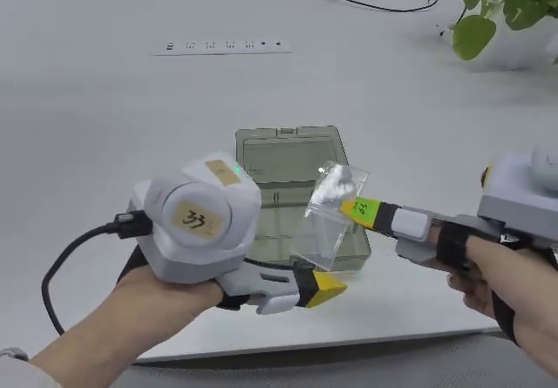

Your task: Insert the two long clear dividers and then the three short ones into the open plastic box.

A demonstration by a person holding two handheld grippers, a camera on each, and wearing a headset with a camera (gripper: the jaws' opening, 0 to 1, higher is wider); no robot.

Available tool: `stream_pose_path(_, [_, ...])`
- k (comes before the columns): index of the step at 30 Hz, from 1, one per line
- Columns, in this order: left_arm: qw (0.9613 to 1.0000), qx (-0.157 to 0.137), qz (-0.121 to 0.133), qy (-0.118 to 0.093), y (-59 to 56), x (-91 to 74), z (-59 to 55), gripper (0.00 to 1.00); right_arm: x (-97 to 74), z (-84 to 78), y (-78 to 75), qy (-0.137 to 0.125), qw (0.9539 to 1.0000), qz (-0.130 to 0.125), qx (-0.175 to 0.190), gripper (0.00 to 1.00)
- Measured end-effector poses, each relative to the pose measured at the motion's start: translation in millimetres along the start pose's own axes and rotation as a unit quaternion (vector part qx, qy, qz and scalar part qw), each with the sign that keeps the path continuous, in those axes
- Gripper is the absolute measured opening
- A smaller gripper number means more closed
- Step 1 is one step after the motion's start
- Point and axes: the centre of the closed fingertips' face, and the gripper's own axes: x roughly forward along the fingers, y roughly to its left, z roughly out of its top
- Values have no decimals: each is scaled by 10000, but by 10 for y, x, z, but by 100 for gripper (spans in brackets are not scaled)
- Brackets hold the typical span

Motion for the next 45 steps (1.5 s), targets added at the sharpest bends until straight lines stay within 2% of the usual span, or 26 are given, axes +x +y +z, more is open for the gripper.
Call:
stream_pose_path(2, [10000, -22, 5, -14, 27, -23, -13, 100, 3, 0, 1, 10, 10000, -43, 1, 2])
stream_pose_path(7, [10000, 2, -10, 22, 126, -115, -138, 100, 27, 12, 23, 46, 9998, -184, -8, 2])
stream_pose_path(13, [9999, 69, -87, -37, 271, -252, -250, 99, 84, 30, 39, 186, 9987, -474, -36, 2])
stream_pose_path(20, [9994, 182, -278, -60, 490, -402, -390, 98, 194, 109, 71, 558, 9933, -948, -358, 2])
stream_pose_path(25, [9987, 262, -414, -127, 623, -475, -447, 98, 249, 180, 98, 668, 9896, -1202, -427, 2])
stream_pose_path(30, [9977, 297, -567, -221, 730, -526, -485, 97, 276, 123, 76, 1101, 9795, -1628, -437, 2])
stream_pose_path(31, [9976, 297, -581, -231, 753, -530, -499, 97, 301, 137, 85, 1106, 9792, -1634, -473, 2])
stream_pose_path(35, [9967, 230, -720, -295, 833, -548, -563, 96, 370, 174, 103, 1352, 9713, -1901, -457, 2])
stream_pose_path(36, [9965, 221, -745, -301, 845, -553, -574, 96, 400, 187, 119, 1375, 9711, -1900, -451, 2])
stream_pose_path(38, [9961, 205, -793, -323, 889, -566, -602, 96, 455, 173, 127, 1547, 9663, -2018, -405, 2])
stream_pose_path(41, [9954, 150, -867, -381, 960, -586, -628, 96, 530, 121, 109, 1888, 9559, -2201, -470, 2])
stream_pose_path(42, [9953, 145, -871, -386, 970, -587, -633, 96, 572, 126, 107, 1893, 9555, -2210, -485, 2])
stream_pose_path(45, [9949, 89, -911, -424, 1041, -605, -669, 95, 660, 82, 100, 2127, 9484, -2306, -469, 2])
